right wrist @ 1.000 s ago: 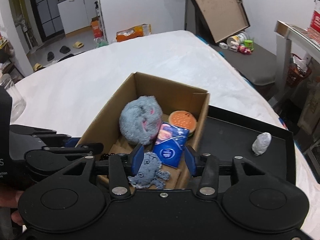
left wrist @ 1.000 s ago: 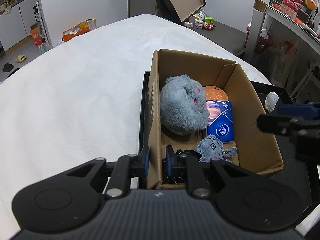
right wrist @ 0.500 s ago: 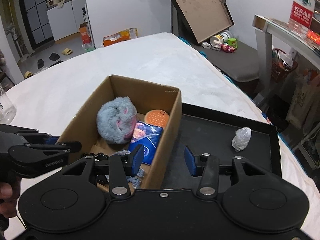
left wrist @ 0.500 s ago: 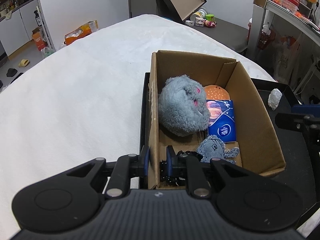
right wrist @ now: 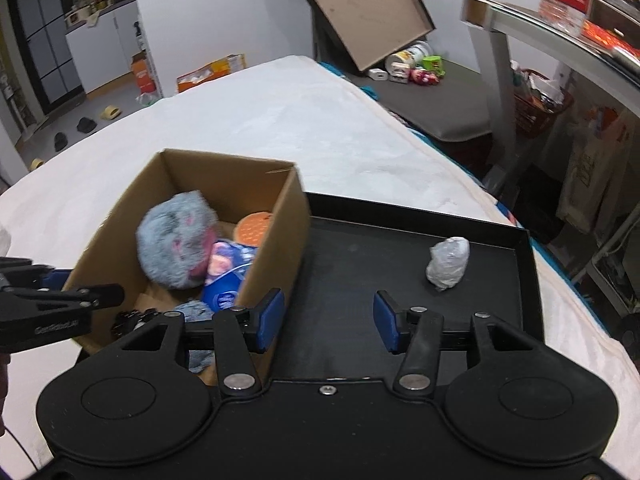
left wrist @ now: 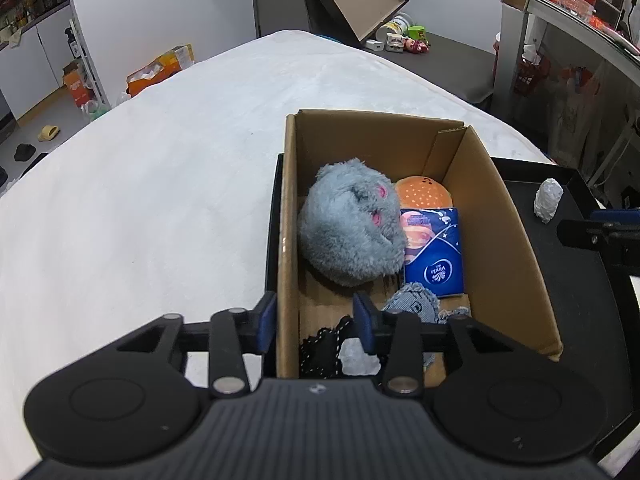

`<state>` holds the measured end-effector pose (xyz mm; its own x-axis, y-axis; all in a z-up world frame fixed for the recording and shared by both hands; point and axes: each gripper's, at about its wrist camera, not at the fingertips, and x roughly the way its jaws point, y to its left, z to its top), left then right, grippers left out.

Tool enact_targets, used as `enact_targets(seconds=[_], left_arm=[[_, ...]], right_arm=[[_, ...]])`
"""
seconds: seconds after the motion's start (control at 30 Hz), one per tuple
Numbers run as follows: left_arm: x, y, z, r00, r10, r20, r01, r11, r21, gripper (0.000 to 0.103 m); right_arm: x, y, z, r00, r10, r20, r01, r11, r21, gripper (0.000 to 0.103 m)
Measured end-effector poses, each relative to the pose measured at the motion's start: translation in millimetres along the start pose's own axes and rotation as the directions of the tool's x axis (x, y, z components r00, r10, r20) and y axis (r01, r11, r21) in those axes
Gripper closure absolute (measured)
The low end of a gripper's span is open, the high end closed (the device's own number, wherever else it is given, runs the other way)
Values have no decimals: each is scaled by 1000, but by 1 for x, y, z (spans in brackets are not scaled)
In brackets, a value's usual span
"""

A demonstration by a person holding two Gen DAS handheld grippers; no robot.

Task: Organize soft objects
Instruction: 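Grasp the white plastic-wrapped ball with the right gripper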

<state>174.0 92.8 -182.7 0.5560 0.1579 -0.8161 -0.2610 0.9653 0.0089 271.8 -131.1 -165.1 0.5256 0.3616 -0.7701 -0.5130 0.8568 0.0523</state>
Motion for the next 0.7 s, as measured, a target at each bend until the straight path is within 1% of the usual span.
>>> enact_targets(seconds=[0.07, 0.2, 0.33, 0.47, 0.53, 0.7], left_arm=[[2, -3, 2, 1000, 4, -1, -4, 1000, 3, 53], [5, -10, 3, 1000, 12, -9, -12, 1000, 19, 47], [10, -15, 5, 999, 31, -19, -31, 999, 30, 44], [15, -21, 8, 998, 56, -23, -55, 998, 33, 39], [17, -24, 9, 997, 68, -25, -67, 997, 35, 37], [23, -32, 13, 994, 102, -30, -101, 994, 43, 34]], right_arm=[[2, -7, 0, 1000, -7, 5, 7, 1000, 12, 51], [10, -22, 0, 1000, -28, 7, 28, 999, 28, 44], [17, -33, -2, 998, -63, 12, 63, 998, 22, 34], [22, -44, -3, 997, -70, 31, 69, 997, 29, 23], [26, -50, -4, 996, -78, 44, 76, 997, 33, 21], [39, -64, -6, 992, -105, 63, 103, 994, 29, 21]])
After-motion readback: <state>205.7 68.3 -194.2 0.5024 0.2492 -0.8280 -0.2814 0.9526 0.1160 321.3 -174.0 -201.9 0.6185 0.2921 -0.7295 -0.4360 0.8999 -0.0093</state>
